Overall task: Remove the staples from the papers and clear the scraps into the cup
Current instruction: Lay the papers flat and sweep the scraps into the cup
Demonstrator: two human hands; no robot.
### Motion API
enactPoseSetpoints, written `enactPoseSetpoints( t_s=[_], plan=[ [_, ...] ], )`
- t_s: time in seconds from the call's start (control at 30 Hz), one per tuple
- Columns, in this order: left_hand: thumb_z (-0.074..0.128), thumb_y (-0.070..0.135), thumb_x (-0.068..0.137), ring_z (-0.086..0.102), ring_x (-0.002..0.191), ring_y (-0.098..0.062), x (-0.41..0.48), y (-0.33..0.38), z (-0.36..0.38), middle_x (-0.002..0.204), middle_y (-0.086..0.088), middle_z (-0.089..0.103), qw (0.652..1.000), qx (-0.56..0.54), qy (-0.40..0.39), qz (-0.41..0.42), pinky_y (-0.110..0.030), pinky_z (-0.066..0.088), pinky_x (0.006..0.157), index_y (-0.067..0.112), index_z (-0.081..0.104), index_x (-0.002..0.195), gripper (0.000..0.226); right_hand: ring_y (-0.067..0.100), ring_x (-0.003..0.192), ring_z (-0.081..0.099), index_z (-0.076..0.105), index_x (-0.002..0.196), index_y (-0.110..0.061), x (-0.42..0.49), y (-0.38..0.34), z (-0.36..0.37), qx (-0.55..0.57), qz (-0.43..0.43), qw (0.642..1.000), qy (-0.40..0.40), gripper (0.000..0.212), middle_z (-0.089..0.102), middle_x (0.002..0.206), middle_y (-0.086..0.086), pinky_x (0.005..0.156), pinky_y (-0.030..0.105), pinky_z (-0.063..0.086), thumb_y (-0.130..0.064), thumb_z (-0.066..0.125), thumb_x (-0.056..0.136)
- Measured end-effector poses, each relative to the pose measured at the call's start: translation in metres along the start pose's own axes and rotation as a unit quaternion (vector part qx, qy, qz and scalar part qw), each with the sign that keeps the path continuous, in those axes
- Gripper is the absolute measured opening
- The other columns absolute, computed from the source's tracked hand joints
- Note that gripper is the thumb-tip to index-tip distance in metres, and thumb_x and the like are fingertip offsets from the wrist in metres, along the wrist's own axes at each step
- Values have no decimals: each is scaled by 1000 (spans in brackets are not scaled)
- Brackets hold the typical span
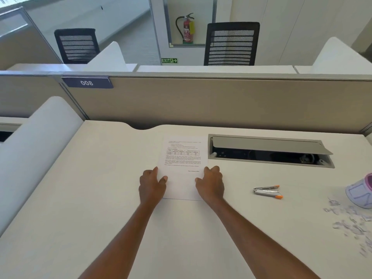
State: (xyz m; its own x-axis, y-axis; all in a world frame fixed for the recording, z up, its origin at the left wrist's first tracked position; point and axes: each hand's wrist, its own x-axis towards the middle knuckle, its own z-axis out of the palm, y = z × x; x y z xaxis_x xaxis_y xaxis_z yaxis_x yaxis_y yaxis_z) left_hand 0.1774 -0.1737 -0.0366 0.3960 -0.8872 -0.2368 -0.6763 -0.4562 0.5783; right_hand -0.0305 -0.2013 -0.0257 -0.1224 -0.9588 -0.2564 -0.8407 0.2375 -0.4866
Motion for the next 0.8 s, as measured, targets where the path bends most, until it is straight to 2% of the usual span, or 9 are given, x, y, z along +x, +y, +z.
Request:
enactPoseSetpoints(
  t_s=[0.27,0.5,0.57,0.67,0.8],
  plan=[
    [66,38,107,36,155,-34,-1,5,-5,165,-7,46,999,36,-10,11,-50,40,118,16,44,166,66,32,122,54,62,111,-8,2,2,2,1,-24,1000,4,24,51,132,8,91,43,56,-29,67,100],
    [66,37,108,33,158,-32,-2,3,-9,171,-3,45,999,25,-7,24,-50,37,121,17,43,167,67,32,124,54,61,113,-9,3,5,0,26,-22,999,-3,26,51,131,9,89,41,55,-29,67,99],
    [67,39,107,32,159,-32,-4,3,-9,172,-2,43,1000,12,-1,24,-52,36,123,17,43,167,68,31,123,54,59,115,-10,1,7,-1,52,-19,998,-4,28,51,129,7,86,40,53,-30,68,97],
    [67,41,106,31,161,-32,-6,3,-7,174,-2,42,1000,-10,9,14,-55,35,124,17,42,167,70,30,123,55,58,121,-13,-3,14,-5,89,-18,996,-5,32,50,127,5,89,42,55,-30,68,97],
    [68,41,105,29,164,-30,-13,13,-4,174,-4,42,999,-23,32,26,-58,30,126,20,44,167,70,29,131,54,55,140,-14,-10,25,-17,110,-16,994,1,46,49,137,5,96,42,53,-32,68,99]
  ],
)
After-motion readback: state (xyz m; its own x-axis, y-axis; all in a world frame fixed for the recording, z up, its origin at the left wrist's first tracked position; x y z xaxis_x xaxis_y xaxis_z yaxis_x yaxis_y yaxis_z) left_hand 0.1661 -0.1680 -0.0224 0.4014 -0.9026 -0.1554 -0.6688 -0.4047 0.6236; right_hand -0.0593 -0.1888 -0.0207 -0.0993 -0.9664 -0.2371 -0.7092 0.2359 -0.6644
